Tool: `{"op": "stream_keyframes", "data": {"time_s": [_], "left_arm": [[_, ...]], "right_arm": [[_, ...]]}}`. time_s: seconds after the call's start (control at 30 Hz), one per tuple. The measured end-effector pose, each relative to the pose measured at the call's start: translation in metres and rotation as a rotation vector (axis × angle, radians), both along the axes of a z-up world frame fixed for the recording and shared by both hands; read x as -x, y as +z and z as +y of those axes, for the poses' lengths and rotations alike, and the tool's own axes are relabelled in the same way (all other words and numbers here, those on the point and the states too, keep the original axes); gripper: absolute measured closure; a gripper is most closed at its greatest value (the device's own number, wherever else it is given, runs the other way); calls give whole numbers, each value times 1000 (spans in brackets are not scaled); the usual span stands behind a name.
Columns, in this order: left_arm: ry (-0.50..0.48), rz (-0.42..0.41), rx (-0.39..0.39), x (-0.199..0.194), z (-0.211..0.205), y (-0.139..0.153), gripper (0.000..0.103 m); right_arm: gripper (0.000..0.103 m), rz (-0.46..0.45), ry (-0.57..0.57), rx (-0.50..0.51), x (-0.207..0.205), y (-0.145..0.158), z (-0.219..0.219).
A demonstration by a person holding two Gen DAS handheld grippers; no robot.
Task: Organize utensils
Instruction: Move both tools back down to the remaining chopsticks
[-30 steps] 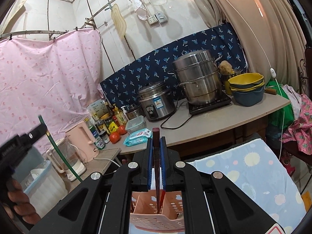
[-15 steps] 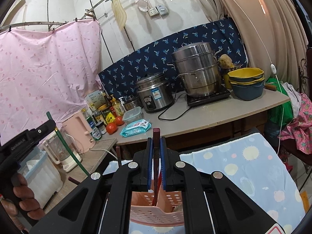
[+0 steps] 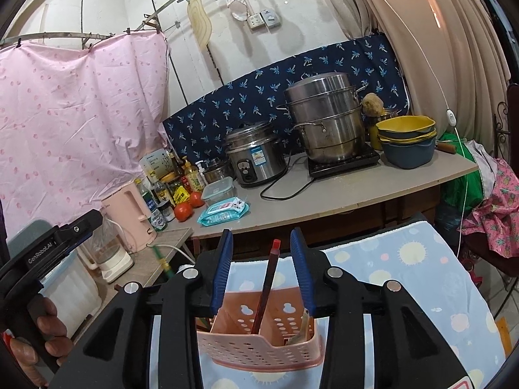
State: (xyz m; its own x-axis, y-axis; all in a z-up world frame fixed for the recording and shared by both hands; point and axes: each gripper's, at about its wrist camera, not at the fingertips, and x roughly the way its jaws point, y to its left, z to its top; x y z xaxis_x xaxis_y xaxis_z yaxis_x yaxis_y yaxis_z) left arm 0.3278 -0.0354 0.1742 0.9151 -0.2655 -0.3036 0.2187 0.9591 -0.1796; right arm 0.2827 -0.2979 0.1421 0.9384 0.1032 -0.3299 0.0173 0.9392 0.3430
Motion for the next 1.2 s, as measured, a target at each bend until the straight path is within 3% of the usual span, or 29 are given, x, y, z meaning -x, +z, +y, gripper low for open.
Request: {"op": "stream_keyframes", "data": {"time_s": [0.57,0.8,1.2], "left_arm": [[0,67,-48,42,6,-24,62],[2,141,-121,75,7,-56,61],[-9,305,-135,133,19,-120,61]], "right_arm": [[66,47,24,30,43,-15,10],[66,90,41,78,90,-38,22],[66,211,70,118,163,-88,50]]}}
